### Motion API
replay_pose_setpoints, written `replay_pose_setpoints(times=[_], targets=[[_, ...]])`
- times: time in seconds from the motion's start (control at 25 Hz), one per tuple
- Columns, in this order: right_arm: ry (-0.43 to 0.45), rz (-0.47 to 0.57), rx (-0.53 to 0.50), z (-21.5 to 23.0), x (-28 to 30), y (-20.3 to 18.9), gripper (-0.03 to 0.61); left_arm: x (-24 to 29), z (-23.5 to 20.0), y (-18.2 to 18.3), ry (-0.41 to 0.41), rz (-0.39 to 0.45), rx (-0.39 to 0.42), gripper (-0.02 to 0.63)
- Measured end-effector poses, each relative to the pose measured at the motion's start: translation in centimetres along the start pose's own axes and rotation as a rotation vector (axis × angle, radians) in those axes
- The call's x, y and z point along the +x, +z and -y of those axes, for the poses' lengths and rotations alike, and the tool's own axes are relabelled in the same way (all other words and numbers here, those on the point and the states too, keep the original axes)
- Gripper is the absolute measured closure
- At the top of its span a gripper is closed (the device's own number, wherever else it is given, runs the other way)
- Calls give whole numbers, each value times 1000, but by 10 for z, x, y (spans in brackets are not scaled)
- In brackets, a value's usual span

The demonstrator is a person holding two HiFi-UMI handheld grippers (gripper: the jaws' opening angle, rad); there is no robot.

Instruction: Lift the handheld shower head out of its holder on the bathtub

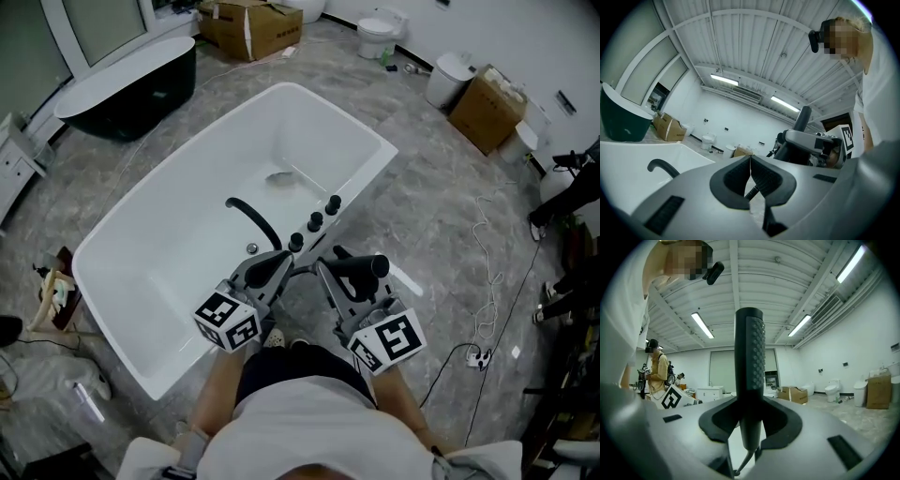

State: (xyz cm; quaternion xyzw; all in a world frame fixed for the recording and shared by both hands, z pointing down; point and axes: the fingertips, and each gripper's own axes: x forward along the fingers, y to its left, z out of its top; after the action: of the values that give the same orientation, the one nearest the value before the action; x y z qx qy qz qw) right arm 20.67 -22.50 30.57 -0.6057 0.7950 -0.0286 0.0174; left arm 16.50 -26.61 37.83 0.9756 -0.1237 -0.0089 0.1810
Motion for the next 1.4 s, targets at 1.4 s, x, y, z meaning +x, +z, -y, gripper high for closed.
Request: replay_pose_setpoints(times=[1.4], targets=[[-561, 225, 164, 156, -241, 42, 445, 143, 180, -51, -498, -135, 30, 601]])
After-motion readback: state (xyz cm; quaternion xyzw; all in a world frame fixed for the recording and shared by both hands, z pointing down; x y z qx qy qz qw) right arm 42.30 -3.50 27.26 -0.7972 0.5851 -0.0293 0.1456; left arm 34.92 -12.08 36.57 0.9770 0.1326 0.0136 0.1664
